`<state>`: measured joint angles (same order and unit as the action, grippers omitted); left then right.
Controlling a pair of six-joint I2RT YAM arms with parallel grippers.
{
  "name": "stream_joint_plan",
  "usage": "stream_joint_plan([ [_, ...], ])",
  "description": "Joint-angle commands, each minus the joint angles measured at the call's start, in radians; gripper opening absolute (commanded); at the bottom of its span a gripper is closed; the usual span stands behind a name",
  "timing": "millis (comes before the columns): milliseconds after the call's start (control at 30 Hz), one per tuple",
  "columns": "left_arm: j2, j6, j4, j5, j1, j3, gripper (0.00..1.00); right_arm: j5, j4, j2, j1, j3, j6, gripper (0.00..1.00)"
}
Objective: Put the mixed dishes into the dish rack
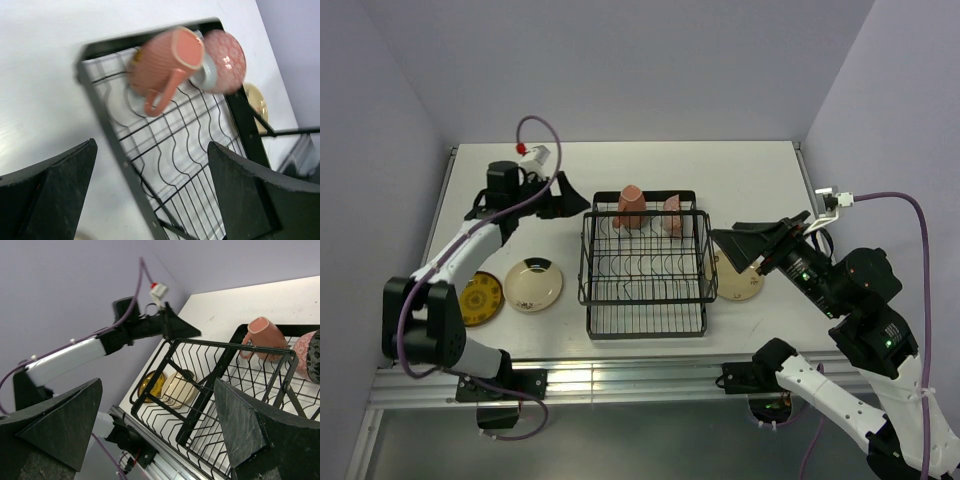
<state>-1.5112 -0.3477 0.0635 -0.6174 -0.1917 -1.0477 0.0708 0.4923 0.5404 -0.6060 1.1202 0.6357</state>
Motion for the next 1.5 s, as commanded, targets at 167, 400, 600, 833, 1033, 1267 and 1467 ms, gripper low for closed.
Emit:
stream_joint_plan([
  [167,0.417,-0.278,0.122,0.346,0.109,0.126,0.99,-0.015,-0.009,-0.020,0.006,-0.062,0.012,1.00],
  [400,0.529,-0.401,0.269,0.312,0.144,0.135,0.99,-0.054,-0.032,-0.086,0.006,-0.140,0.036,1.00],
  [600,0.644,-0.655,0.248,0.239,0.166,0.277,0.99,-0.090,-0.003,-0.102,0.006,-0.146,0.038,1.00],
  [833,0.860,-0.884,0.325,0.300,0.173,0.503,0.99,-0.123,0.025,-0.131,0.006,-0.142,0.016,1.00],
  [1033,0.951,-0.961,0.593,0.519,0.173,0.515,0.99,-0.129,0.022,-0.142,0.006,-0.145,0.021,1.00],
  [1267,0.910,-1.039,0.745,0.611,0.173,0.543,0.98,-0.114,-0.008,-0.140,0.006,-0.172,0.041,1.00],
  [1467,0.943,-1.053,0.707,0.650,0.173,0.621,0.91,-0.118,-0.014,-0.155,0.006,-0.194,0.045,1.00],
])
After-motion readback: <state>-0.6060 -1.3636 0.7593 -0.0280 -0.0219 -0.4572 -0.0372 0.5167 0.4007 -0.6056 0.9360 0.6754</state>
